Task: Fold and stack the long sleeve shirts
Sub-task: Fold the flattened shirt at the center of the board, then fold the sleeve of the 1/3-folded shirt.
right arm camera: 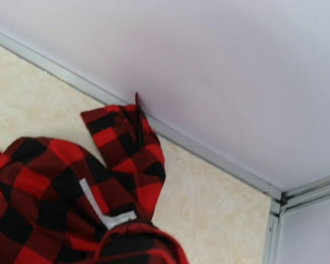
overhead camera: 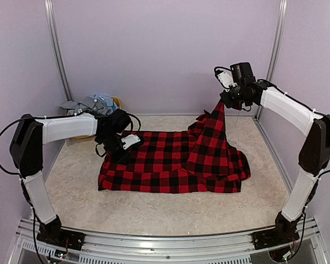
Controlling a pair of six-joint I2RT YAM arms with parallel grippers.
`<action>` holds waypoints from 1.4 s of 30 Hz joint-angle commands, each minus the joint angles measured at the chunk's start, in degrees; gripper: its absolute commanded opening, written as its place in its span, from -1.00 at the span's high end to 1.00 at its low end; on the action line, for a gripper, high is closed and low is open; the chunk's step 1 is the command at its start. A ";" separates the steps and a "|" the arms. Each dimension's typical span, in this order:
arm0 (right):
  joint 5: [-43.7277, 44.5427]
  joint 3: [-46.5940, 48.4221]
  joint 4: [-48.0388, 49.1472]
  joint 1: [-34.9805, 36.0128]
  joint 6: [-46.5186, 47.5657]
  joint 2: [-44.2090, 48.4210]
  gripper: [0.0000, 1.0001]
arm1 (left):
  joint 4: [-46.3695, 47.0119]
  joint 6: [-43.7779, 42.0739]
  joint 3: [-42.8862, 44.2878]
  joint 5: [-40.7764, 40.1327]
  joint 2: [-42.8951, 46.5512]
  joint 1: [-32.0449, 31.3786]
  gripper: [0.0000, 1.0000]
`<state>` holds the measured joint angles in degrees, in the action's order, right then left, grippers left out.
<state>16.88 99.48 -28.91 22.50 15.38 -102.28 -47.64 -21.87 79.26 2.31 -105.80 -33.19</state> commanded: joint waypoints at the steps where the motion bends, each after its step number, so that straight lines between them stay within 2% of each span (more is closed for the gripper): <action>1: 1.01 2.01 1.63 0.59 1.18 -1.49 1.00 | 1.43 0.73 -1.24 -1.22 2.81 0.67 0.68; 9: 2.24 3.67 3.04 2.74 4.05 -4.10 1.00 | 4.04 2.03 -3.87 -1.25 4.14 0.40 0.67; 20: 11.25 11.88 2.41 6.08 10.36 -8.33 1.00 | 6.49 3.58 -3.44 -2.04 5.08 0.00 0.63; 30: 14.13 13.62 5.30 8.41 15.60 -9.11 1.00 | 7.24 3.67 -3.92 -2.14 5.40 -0.38 0.63; 37: 13.97 9.77 4.70 8.69 13.80 -8.81 1.00 | 8.61 4.31 -3.81 -2.04 5.99 -0.32 0.61; 42: 16.78 9.53 -4.21 10.30 9.31 -9.20 1.00 | 11.23 5.75 -3.45 -2.13 7.53 -0.30 0.60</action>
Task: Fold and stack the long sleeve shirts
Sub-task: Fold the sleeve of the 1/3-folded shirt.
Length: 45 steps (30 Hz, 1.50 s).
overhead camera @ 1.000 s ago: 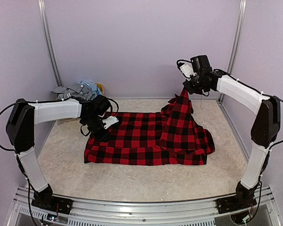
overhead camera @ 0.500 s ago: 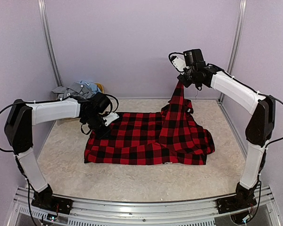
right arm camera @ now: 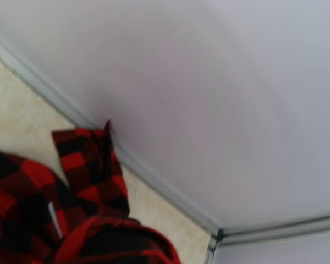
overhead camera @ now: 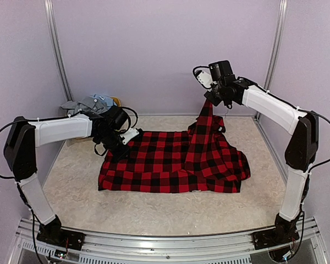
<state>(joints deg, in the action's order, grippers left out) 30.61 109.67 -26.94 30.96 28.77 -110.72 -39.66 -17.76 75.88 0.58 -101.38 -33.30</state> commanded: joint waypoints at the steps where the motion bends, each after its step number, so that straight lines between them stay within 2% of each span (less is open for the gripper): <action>1: 4.11 -0.69 -8.55 2.47 -5.26 -0.88 1.00 | 3.76 2.01 0.01 -0.40 3.38 -0.11 0.58; 8: 6.85 -0.71 -26.89 6.50 -17.46 -3.06 1.00 | 5.49 4.03 0.76 -2.09 4.47 0.49 0.54; 13: 7.89 -2.65 -30.04 10.74 -19.99 -4.60 1.00 | 6.27 4.87 0.36 -2.66 5.28 0.53 0.50; 17: 11.81 -4.54 -27.13 13.46 -18.28 -5.56 1.00 | 6.75 5.10 0.06 -3.11 5.90 0.52 0.49; 22: 18.96 -12.35 -12.75 14.08 -8.54 -3.55 1.00 | 7.04 5.27 -0.28 -3.61 6.88 0.52 0.49; 23: 19.56 -13.60 -8.37 13.92 -6.04 -2.95 1.00 | 7.12 5.28 -0.37 -3.70 7.04 0.52 0.49; 25: 18.52 -13.50 -5.82 13.70 -3.15 -2.17 1.00 | 7.22 5.43 -0.49 -3.75 7.31 0.52 0.48; 29: 16.38 -5.15 -15.83 13.88 -6.40 -4.73 1.00 | 7.20 5.78 -0.55 -4.35 7.35 0.55 0.47; 32: 13.54 0.66 -27.29 14.44 -13.46 -8.04 1.00 | 7.27 6.09 -0.42 -4.92 7.49 0.60 0.47; 37: 6.02 4.77 -41.31 16.83 -24.46 -10.59 1.00 | 7.83 7.04 -0.55 -6.24 7.95 1.02 0.41; 41: 0.22 5.17 -46.54 20.02 -30.97 -11.83 1.00 | 8.27 8.59 -0.32 -7.78 8.04 1.75 0.38; 45: -6.67 5.60 -46.18 23.47 -33.46 -13.65 1.00 | 8.75 10.09 -0.12 -9.59 8.19 2.50 0.27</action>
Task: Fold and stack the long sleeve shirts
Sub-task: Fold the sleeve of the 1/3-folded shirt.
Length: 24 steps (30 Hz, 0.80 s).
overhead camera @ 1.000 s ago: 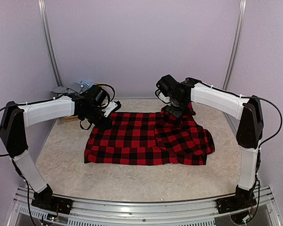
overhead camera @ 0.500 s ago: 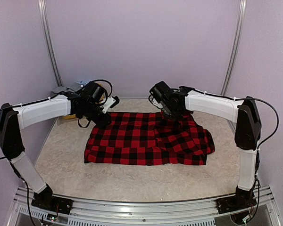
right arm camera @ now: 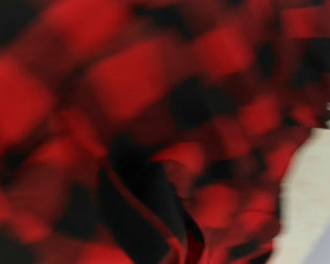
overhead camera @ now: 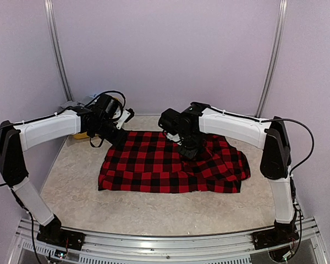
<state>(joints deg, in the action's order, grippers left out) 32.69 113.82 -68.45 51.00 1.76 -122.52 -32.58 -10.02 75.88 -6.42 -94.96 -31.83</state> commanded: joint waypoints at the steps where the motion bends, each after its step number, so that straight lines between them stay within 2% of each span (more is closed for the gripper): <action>1: -10.36 2.05 -4.83 4.13 -7.10 -2.55 1.00 | 1.93 2.64 -0.24 -3.12 2.03 1.21 0.24; 6: -14.64 4.74 -7.59 6.97 -8.75 -7.14 1.00 | 3.06 3.77 -0.80 -6.67 3.32 1.60 0.12; 9: -18.81 4.62 -6.66 7.80 -8.29 -8.57 0.88 | 3.71 4.55 -1.20 -8.07 4.02 1.71 0.00; 11: -20.77 3.60 -5.08 7.95 -7.90 -7.95 0.73 | 4.63 5.19 -1.76 -8.91 4.82 1.82 -0.13; 12: -21.45 2.42 -3.93 7.93 -7.84 -7.17 0.58 | 5.16 5.57 -2.05 -9.30 5.17 1.86 -0.23; 16: -23.58 -2.06 0.82 7.99 -7.32 -2.12 -0.20 | 7.51 7.30 -3.57 -10.23 7.36 1.93 -0.63; 17: -24.34 -3.29 2.15 7.94 -7.11 -0.59 -0.33 | 8.14 7.82 -3.93 -10.18 7.93 2.06 -0.69; 20: -27.00 -8.15 6.82 7.27 -6.91 4.75 -0.53 | 9.20 9.68 -4.77 -8.58 9.90 2.70 -0.88; 22: -27.87 -12.66 10.06 6.47 -7.08 8.89 -0.56 | 9.56 13.81 -5.62 -6.45 11.00 3.25 -0.92; 24: -28.33 -17.43 13.02 4.76 -7.62 12.84 -0.56 | 10.71 18.07 -7.92 -0.51 12.17 3.36 -0.93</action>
<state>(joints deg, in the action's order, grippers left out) 7.18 102.21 -62.70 58.06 -5.32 -118.15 -25.28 0.05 71.22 -14.17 -85.84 -29.39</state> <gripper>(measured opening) 0.781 0.960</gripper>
